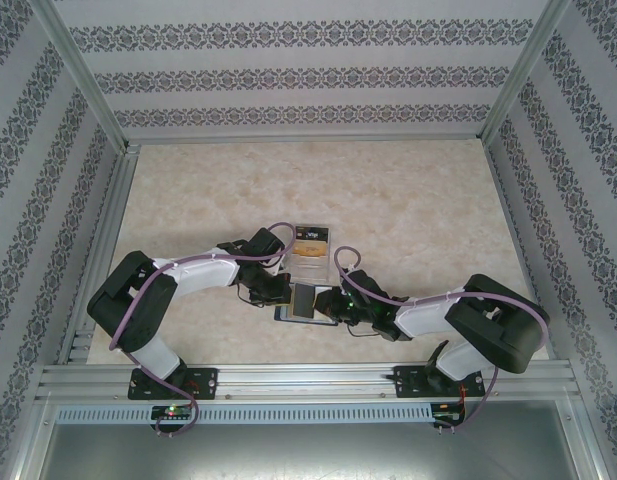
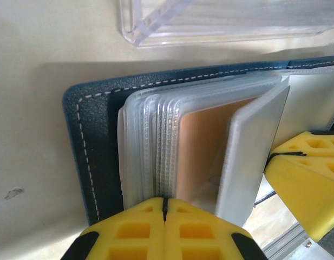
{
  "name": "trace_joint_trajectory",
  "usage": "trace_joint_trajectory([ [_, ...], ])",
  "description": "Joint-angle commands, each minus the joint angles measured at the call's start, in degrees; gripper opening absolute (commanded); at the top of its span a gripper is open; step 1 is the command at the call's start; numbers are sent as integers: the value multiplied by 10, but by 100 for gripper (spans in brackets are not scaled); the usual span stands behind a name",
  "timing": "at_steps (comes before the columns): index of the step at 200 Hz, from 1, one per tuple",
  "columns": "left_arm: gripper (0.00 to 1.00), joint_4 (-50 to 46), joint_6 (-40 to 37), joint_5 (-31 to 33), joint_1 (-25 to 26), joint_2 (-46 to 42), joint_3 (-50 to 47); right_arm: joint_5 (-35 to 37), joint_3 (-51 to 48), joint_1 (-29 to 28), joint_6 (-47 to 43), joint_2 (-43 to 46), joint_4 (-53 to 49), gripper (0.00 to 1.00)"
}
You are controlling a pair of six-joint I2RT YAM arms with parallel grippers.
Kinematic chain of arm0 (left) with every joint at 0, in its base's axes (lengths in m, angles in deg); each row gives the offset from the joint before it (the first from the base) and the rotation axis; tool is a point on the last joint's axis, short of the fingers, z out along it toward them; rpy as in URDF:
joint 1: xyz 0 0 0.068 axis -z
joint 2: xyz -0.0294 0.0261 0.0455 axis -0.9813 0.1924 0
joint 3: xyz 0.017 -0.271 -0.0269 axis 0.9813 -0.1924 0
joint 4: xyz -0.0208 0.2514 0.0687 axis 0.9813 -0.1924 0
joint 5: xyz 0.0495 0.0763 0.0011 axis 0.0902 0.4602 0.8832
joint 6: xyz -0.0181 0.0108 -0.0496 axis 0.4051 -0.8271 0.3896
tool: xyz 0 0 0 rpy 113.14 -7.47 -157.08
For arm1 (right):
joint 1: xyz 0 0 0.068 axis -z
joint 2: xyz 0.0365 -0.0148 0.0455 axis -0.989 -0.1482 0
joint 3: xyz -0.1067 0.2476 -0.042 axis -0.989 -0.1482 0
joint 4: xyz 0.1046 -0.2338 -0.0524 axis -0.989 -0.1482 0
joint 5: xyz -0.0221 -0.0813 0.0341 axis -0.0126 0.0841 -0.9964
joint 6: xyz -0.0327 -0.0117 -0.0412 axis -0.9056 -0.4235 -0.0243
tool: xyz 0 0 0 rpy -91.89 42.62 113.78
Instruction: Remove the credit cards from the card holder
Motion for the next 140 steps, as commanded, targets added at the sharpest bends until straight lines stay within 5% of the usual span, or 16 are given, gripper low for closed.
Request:
trace_joint_trajectory([
  [1, 0, -54, 5, 43, 8, 25, -14, -10, -5, 5, -5, -11, -6, 13],
  [140, 2, -68, 19, 66, 3, -21, -8, -21, 3, 6, -9, -17, -4, 19],
])
